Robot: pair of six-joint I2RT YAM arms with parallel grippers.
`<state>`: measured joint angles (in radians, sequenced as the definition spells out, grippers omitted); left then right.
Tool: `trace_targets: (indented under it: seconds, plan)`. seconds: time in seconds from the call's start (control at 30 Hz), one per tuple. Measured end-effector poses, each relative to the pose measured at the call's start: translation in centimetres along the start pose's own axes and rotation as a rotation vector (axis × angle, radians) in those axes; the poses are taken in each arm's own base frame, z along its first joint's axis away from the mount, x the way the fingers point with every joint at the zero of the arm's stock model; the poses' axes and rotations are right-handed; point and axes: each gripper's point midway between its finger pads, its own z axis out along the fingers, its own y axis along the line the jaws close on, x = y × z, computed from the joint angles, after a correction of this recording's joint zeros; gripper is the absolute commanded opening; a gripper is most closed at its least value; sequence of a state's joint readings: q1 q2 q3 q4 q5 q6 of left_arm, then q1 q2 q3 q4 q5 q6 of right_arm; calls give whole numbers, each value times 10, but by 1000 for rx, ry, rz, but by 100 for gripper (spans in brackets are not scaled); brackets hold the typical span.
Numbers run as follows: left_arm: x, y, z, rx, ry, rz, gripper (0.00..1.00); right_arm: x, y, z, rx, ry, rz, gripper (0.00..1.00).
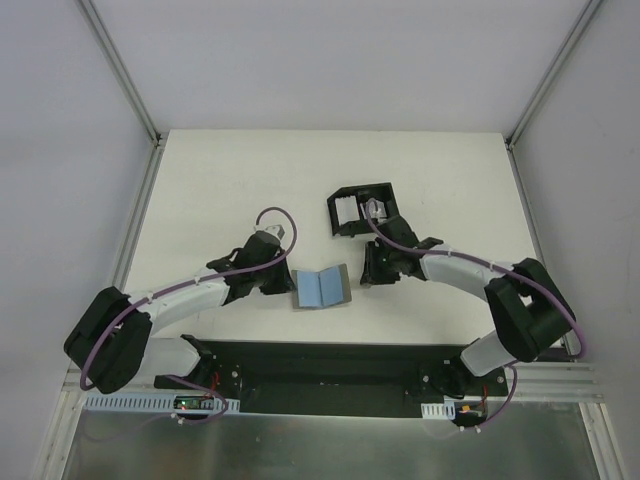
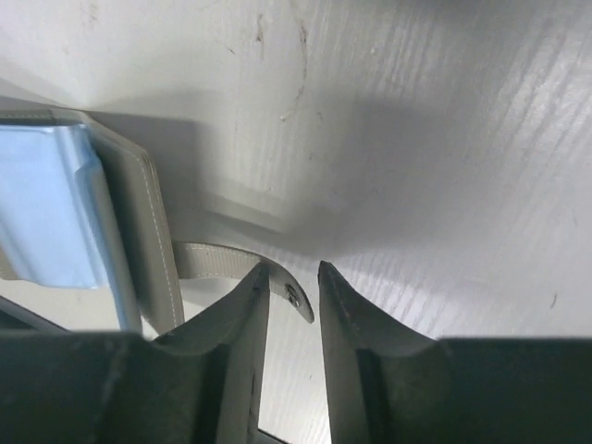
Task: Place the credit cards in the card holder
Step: Open the card holder at the center of the board.
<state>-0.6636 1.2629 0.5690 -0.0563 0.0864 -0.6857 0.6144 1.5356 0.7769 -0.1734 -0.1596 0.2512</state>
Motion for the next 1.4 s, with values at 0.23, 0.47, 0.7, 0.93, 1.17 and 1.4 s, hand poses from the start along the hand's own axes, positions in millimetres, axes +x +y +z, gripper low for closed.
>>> trace_targets:
  seconds: [0.23, 0.47, 0.7, 0.93, 1.17, 1.4]
  plan:
    - [-4, -9, -7, 38, -15, -24, 0, -26, 26, -46, -88, -127, -3, 36]
    - [-7, -14, -12, 55, -32, -28, 0, -47, 77, -79, -256, -223, -19, 29]
    - [-3, -15, -11, 66, -8, -28, 0, -19, 101, -29, -283, -48, -25, 29]
    - [9, -11, -2, 53, 52, -34, 0, 2, 96, 12, -240, 71, 5, 27]
    - [11, -13, -3, 65, 65, -32, 3, 8, 91, 22, -219, 98, 21, 26]
    - [18, -13, 0, 71, 99, -31, 13, 10, 88, 26, -211, 108, 24, 26]
